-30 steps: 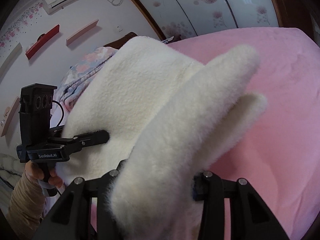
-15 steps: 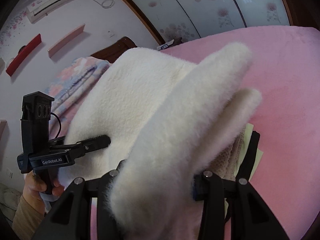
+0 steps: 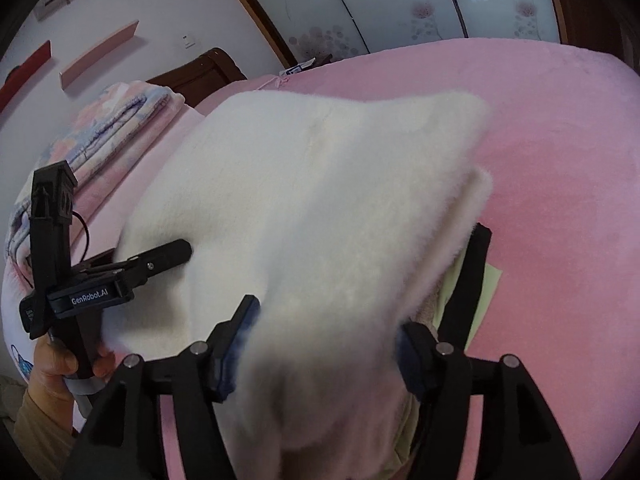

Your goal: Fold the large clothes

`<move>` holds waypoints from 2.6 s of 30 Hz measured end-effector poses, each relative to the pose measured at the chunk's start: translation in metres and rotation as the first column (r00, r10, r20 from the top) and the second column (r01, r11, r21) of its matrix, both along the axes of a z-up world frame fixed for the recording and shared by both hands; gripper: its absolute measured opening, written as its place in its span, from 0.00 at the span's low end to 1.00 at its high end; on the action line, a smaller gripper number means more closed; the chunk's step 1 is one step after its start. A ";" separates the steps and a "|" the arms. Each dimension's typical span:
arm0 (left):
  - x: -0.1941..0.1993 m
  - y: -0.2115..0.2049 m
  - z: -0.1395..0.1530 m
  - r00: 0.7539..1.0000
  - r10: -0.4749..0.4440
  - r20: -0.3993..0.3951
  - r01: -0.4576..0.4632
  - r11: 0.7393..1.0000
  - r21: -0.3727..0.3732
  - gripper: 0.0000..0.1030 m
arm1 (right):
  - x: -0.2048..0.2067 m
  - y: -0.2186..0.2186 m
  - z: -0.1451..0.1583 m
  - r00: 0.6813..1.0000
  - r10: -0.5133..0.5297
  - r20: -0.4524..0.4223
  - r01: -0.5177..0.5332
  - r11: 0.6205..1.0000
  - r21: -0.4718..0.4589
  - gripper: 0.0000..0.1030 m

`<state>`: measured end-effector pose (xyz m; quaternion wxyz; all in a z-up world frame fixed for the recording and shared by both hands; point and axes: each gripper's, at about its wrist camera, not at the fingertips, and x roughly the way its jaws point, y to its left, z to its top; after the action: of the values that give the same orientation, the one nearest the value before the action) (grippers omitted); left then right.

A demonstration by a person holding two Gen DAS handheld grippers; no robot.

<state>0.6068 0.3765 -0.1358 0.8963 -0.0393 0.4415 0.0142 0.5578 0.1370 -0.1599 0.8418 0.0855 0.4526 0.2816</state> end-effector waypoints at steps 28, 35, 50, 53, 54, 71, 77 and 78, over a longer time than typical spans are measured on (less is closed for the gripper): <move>-0.332 -0.229 0.217 0.998 -0.041 0.039 0.040 0.999 0.030 0.94 | -0.322 -0.197 0.208 0.993 -0.104 0.061 0.109 0.991 -0.074 0.74; -0.420 -0.299 0.253 0.989 -0.104 0.101 0.102 0.994 0.026 0.94 | -0.410 -0.241 0.232 0.982 -0.135 0.131 0.152 0.979 -0.133 0.74; -0.584 -0.366 0.235 0.976 -0.004 0.220 0.001 1.000 0.011 0.95 | -0.555 -0.303 0.210 0.921 -0.240 0.306 0.313 0.925 -0.216 0.75; -0.600 -0.373 0.223 0.978 0.004 0.210 0.000 1.000 -0.015 0.95 | -0.573 -0.313 0.207 0.897 -0.290 0.334 0.363 0.915 -0.179 0.75; -0.604 -0.374 0.221 0.977 0.007 0.215 -0.003 1.000 -0.017 0.95 | -0.578 -0.315 0.208 0.890 -0.300 0.342 0.374 0.911 -0.172 0.75; -0.636 -0.394 0.189 0.969 -0.014 0.247 0.002 0.999 0.052 0.95 | -0.607 -0.325 0.186 0.844 -0.368 0.391 0.458 0.873 -0.168 0.76; -0.633 -0.395 0.178 0.972 -0.012 0.235 0.000 0.999 0.053 0.95 | -0.600 -0.327 0.169 0.860 -0.383 0.337 0.453 0.877 -0.161 0.76; -0.632 -0.396 0.177 0.972 -0.015 0.234 0.003 0.999 0.053 0.95 | -0.600 -0.326 0.168 0.862 -0.379 0.336 0.450 0.878 -0.164 0.76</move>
<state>-0.0255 -0.0195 0.0412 0.9428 -0.0151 0.3326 0.0170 -0.0421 -0.1887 0.0077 0.9443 0.0379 0.3236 0.0461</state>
